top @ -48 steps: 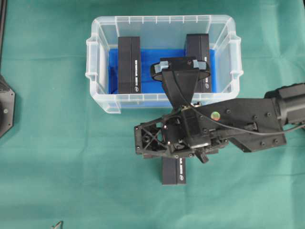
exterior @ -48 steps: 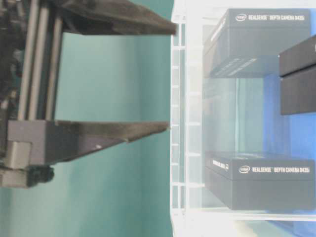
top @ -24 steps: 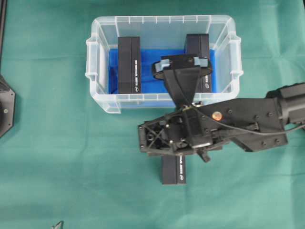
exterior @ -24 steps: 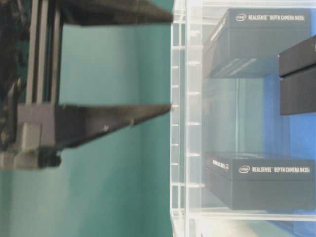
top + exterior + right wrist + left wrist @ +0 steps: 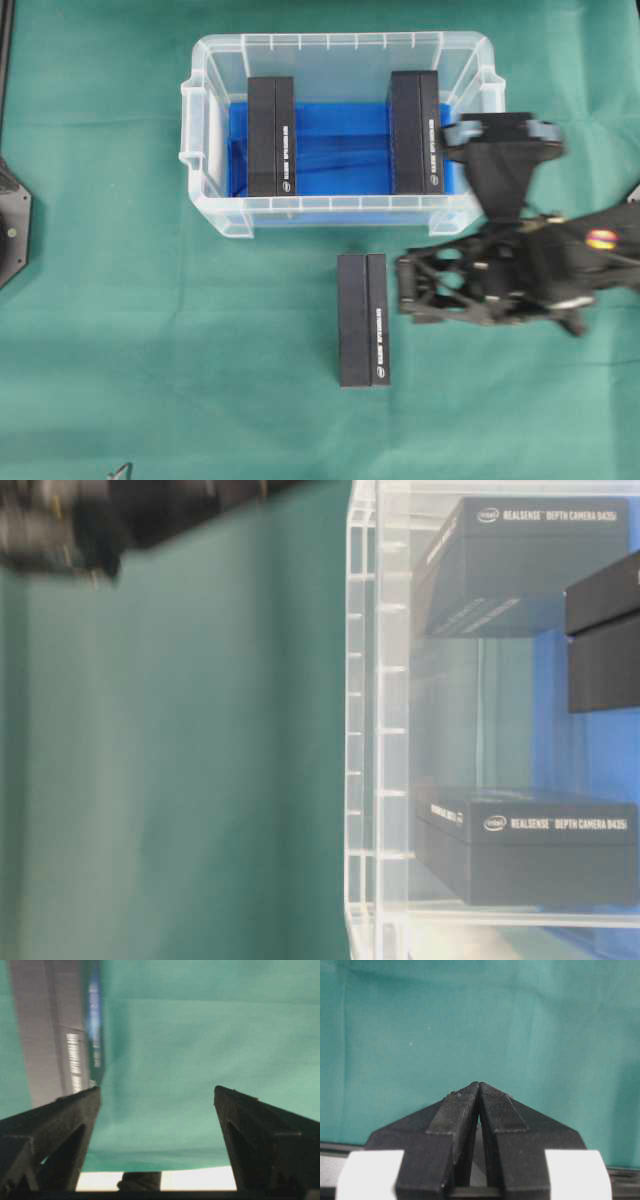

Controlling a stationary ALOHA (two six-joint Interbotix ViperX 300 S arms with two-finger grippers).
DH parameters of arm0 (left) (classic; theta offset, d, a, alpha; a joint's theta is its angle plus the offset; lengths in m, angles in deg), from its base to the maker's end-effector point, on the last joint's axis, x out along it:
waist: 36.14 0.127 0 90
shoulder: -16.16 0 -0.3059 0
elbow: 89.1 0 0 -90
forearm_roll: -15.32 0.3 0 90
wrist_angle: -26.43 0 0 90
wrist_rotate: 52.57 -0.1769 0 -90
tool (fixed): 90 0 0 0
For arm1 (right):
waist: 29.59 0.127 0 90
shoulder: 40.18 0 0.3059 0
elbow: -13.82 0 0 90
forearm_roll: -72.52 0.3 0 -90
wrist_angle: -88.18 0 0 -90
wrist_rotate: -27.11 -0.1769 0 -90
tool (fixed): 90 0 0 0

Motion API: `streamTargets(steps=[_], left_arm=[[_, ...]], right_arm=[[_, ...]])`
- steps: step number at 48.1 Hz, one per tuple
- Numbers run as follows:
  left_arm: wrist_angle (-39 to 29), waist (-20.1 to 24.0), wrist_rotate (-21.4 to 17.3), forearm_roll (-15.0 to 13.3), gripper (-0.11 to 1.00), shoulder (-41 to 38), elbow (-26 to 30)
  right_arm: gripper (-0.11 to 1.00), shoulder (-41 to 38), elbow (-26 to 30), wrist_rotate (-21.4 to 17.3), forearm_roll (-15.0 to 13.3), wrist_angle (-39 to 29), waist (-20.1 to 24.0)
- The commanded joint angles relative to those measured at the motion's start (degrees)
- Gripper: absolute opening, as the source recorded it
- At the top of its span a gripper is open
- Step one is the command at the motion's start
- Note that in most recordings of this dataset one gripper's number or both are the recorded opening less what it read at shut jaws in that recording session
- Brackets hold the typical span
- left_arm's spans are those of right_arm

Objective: Take the box out of the case with the right arm.

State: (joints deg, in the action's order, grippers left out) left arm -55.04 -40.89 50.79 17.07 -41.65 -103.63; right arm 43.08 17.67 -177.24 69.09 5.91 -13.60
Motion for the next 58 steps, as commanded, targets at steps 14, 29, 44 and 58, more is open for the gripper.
streamTargets(steps=[14, 29, 44, 58], left_arm=[[0.18, 0.18, -0.44, 0.18, 0.0, 0.18, 1.23], [0.09, 0.18, -0.44, 0.18, 0.0, 0.18, 1.23], [0.18, 0.18, -0.44, 0.18, 0.0, 0.0, 1.23], [0.18, 0.18, -0.44, 0.18, 0.0, -0.18, 1.23]], right_arm=[[0.9, 16.17, -13.8, -6.59, 0.0, 0.09, 6.15], [0.88, 20.48, -16.88, -7.47, -0.79, -0.79, 7.73], [0.86, 20.3, -16.88, -6.24, -3.16, -0.79, 5.89], [0.87, 22.76, -18.19, 11.07, -3.69, -0.62, -9.05]])
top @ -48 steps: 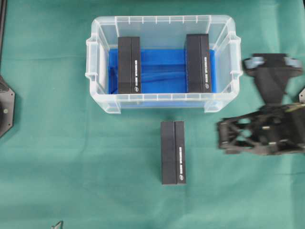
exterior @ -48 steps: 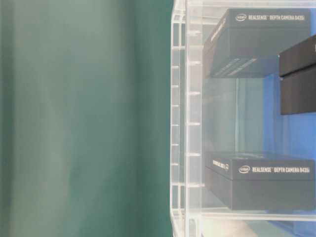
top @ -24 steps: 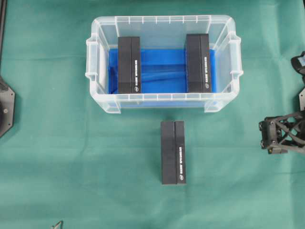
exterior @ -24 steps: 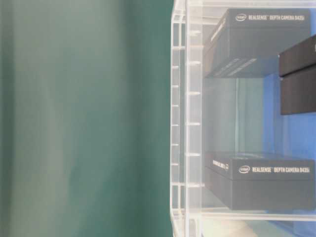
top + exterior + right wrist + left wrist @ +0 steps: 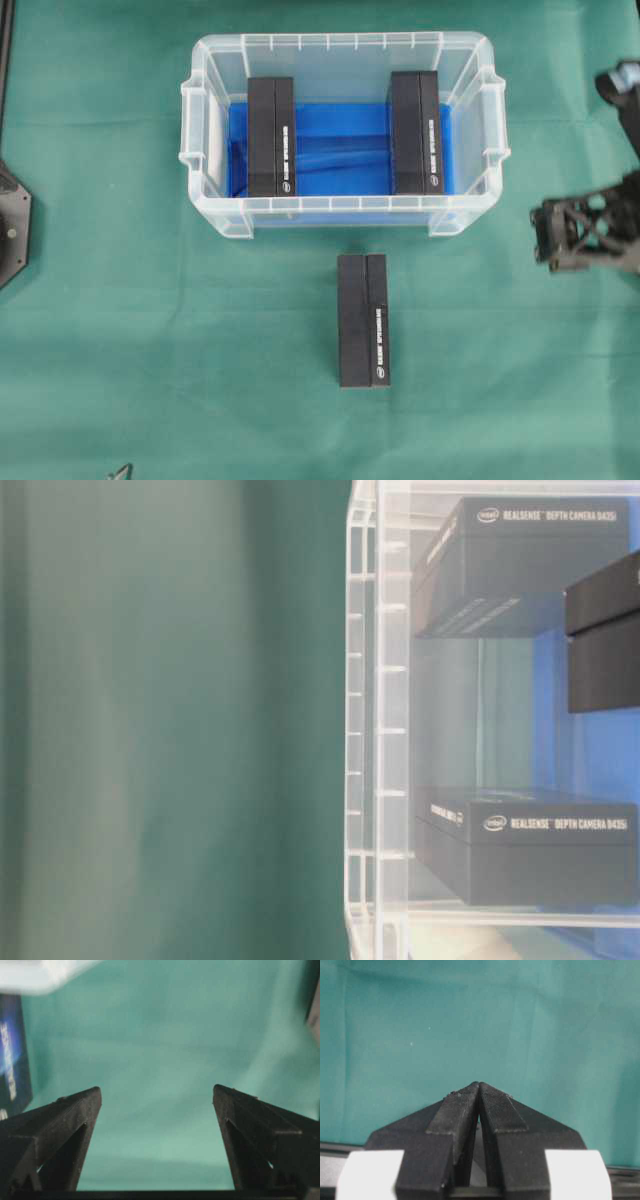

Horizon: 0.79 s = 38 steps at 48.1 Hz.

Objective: Take the box out of the case with the right arm.

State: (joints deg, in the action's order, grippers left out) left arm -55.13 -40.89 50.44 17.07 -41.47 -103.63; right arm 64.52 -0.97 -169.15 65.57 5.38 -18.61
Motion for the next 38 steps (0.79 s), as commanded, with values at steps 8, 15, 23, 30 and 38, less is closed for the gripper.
streamTargets(steps=[8, 15, 23, 30, 38], left_arm=[[0.26, 0.18, -0.09, 0.18, 0.0, -0.44, 1.32], [0.26, 0.18, -0.09, 0.18, 0.0, -0.44, 1.32], [0.44, 0.18, -0.09, 0.18, 0.0, -0.53, 1.23], [0.53, 0.18, -0.09, 0.18, 0.0, -0.53, 1.32], [0.53, 0.18, -0.09, 0.18, 0.0, -0.53, 1.32]], right_arm=[[0.87, 1.76, 0.44, 14.33, -0.18, -0.09, -14.77], [0.87, 1.58, 0.44, 21.53, 0.09, 0.09, -21.71], [0.87, 0.97, 0.35, 26.1, 0.18, 0.44, -26.1], [0.87, 0.18, 0.26, 28.04, 0.79, 1.14, -27.51], [0.87, -0.26, 0.26, 28.12, 1.14, 1.85, -27.6]])
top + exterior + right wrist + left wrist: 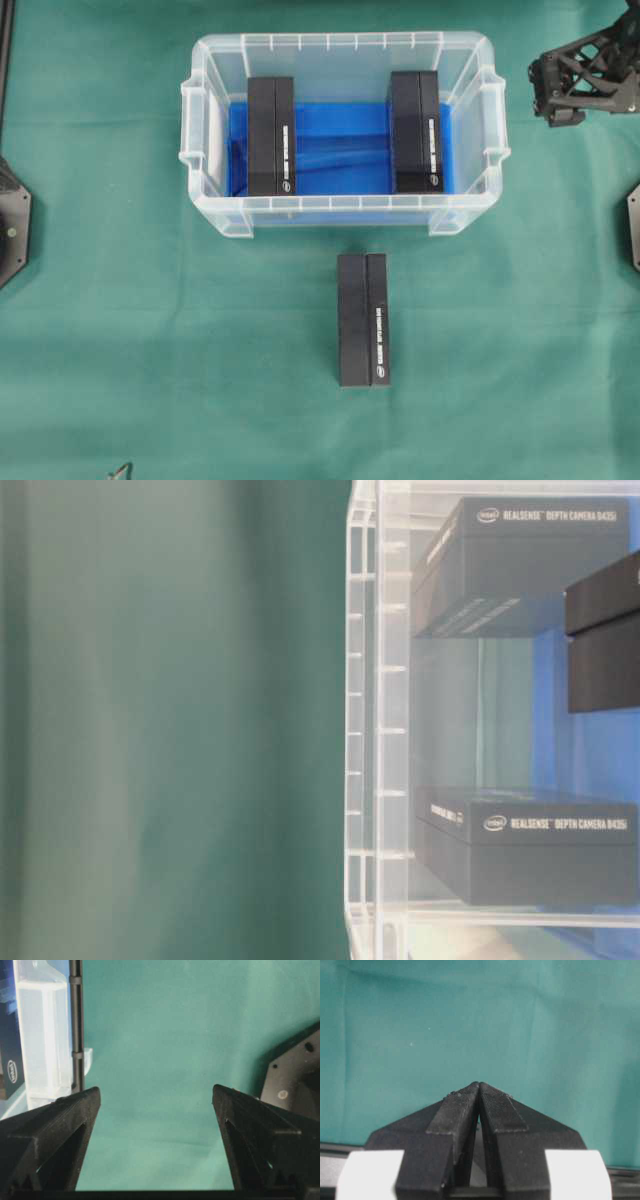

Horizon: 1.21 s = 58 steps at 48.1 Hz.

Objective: Take the box out of the case with the right arm.

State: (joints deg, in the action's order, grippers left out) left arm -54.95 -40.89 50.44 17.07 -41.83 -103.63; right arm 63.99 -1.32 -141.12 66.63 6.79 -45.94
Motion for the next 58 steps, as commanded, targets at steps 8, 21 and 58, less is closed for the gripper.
streamTargets(steps=[8, 21, 58], left_arm=[[0.35, 0.18, -0.09, 0.18, 0.0, -0.18, 1.23], [0.35, 0.18, -0.09, 0.18, 0.0, -0.18, 1.23], [0.26, 0.18, 0.09, 0.18, 0.0, -0.26, 1.23]], right_arm=[[0.87, 0.26, 0.62, 0.09, 0.09, 0.44, -0.18], [0.87, 0.26, 0.7, 0.09, 0.09, 0.35, -0.18], [0.87, -20.57, 23.2, -0.18, 1.58, 4.57, 3.78]])
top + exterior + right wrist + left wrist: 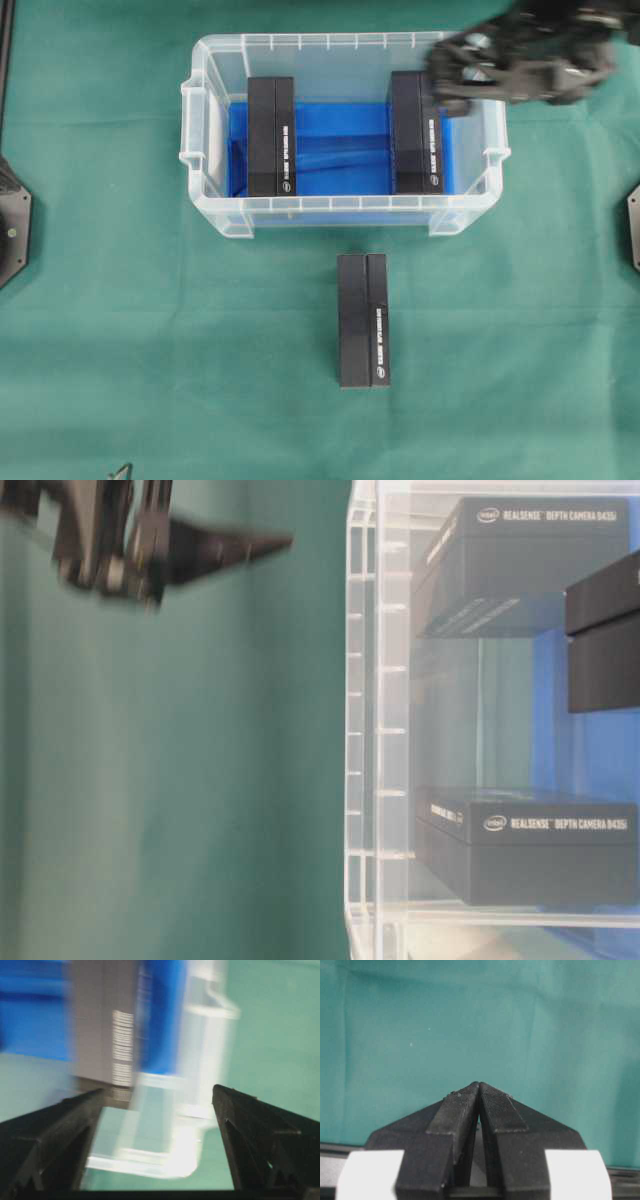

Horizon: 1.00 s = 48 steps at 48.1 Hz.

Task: Take the box out of the case with the right arm.
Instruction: 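Move the open right gripper over the left black box in the case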

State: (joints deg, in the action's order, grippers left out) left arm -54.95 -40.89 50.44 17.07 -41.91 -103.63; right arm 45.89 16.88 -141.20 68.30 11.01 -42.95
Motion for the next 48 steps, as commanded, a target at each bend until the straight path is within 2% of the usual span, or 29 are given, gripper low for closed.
streamTargets(steps=[1, 22, 31, 37, 48], left_arm=[[0.26, 0.18, 0.09, 0.18, 0.0, -0.09, 1.23], [0.0, 0.18, 0.0, 0.18, 0.0, 0.0, 1.23], [0.09, 0.18, 0.0, 0.18, 0.0, 0.18, 1.23], [0.0, 0.18, 0.0, 0.18, 0.0, 0.26, 1.23], [0.0, 0.18, 0.0, 0.18, 0.0, 0.44, 1.23]], right_arm=[[0.87, -3.52, 6.15, -0.09, -0.09, 0.35, 0.97], [0.87, -23.29, 30.41, 0.0, 0.0, 0.35, 4.13], [0.87, -28.92, 38.23, 0.0, 0.18, 0.35, 4.75], [0.87, -31.2, 41.13, 0.0, 0.18, 0.44, 4.83], [0.88, -32.08, 41.22, 0.09, 0.26, 0.44, 4.83]])
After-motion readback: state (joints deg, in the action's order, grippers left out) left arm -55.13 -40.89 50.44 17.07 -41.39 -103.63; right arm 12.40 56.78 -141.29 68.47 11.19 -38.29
